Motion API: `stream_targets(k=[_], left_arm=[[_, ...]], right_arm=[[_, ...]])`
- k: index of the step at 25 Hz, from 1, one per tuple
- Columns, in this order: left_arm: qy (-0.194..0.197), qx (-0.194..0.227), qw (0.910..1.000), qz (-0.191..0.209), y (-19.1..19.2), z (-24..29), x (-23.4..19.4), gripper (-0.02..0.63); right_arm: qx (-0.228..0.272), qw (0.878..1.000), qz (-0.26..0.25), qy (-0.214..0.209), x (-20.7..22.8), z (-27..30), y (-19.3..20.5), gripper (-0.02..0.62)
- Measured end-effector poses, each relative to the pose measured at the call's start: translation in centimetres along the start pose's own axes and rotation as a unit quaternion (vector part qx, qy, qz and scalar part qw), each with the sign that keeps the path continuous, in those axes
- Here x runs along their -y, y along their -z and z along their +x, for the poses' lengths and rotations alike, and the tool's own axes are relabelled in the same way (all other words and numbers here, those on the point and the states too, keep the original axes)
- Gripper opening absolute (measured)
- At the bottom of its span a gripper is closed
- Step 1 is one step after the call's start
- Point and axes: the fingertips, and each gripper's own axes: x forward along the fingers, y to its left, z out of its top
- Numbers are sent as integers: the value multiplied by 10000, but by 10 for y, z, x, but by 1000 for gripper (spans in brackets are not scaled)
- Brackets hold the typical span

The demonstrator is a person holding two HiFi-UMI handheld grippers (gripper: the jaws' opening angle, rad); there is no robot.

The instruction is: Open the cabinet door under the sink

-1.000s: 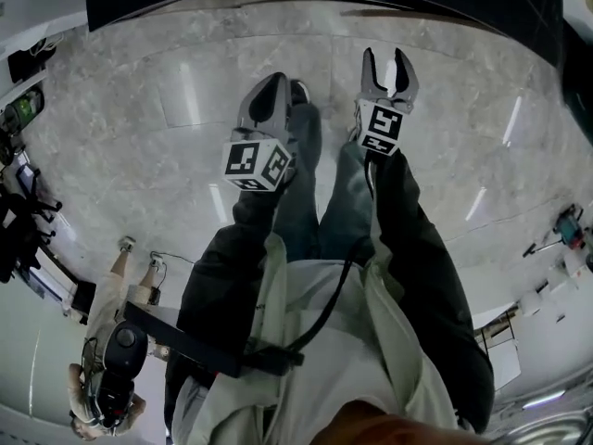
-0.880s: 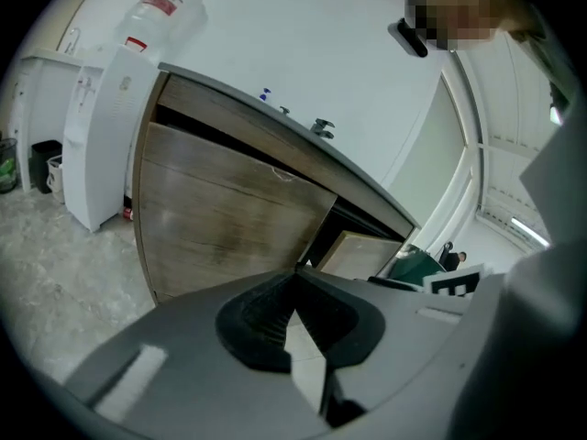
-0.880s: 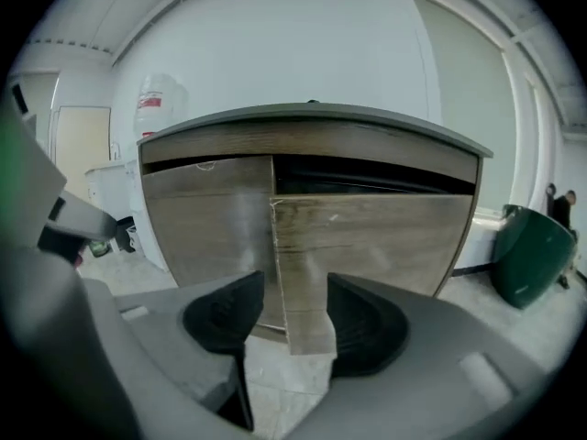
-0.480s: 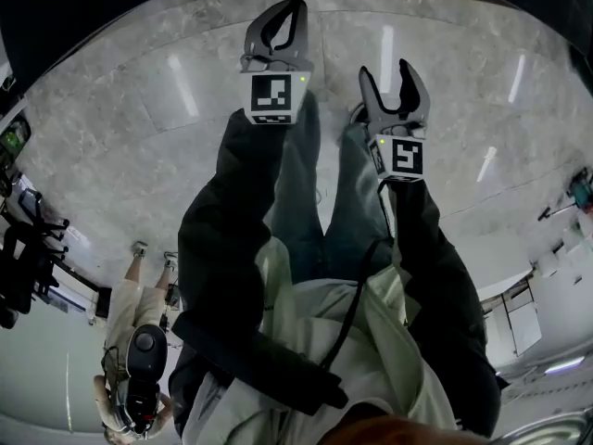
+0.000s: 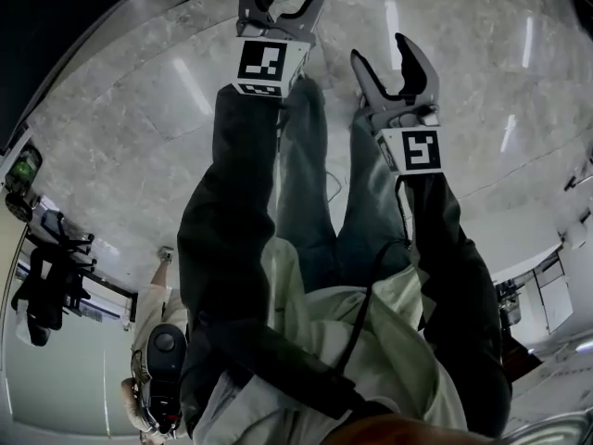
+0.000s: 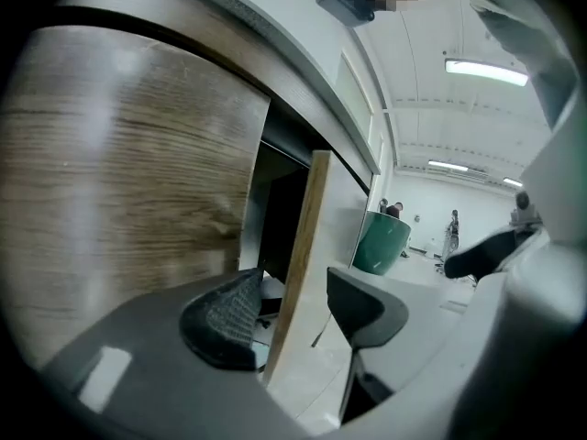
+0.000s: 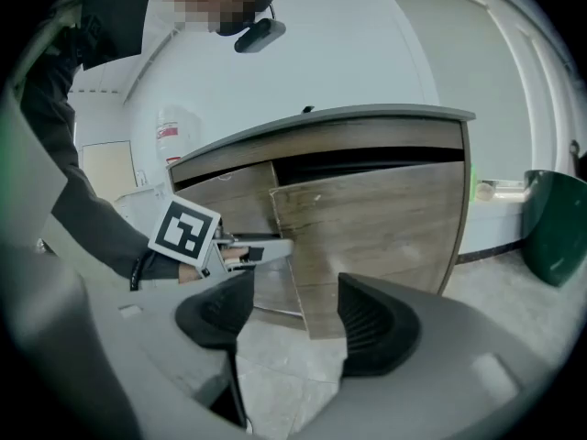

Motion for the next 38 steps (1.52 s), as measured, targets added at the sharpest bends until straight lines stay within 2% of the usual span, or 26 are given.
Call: stream_targets(k=[4,6,8,12,14,20,25,31,38], left_arm=[[149,-49,9989,451,-19,5,1,215],[293,-159,9973,653,-18,8,7,179],[303,-190,9973,641,-18,8,11,129],[-7,-207,9989,421,-18,4,15,132],[-42,-270,9988,396,-15,0,20,132],[-31,-389,9979,523,-1,-19,55,113],[-260,-427,9974,526,14,-32,94,101],[-519,-380,9966,520,27,-48,134,91],[-668,-414,9957,483,37,-50,206,77]], right_arm=[[-203,9985,259,430,10,-10,27,276],[-173,9976,346,581,10,-14,30,275],[-148,9973,346,626,6,-15,28,273],[-265,9985,149,459,-7,-16,21,274],[-276,9984,181,459,-6,-19,22,273],[-297,9955,583,691,15,-47,53,273],[-293,9918,660,1055,41,-87,82,273],[-324,9947,574,784,57,-115,108,273],[-345,9966,439,603,92,-158,131,273]])
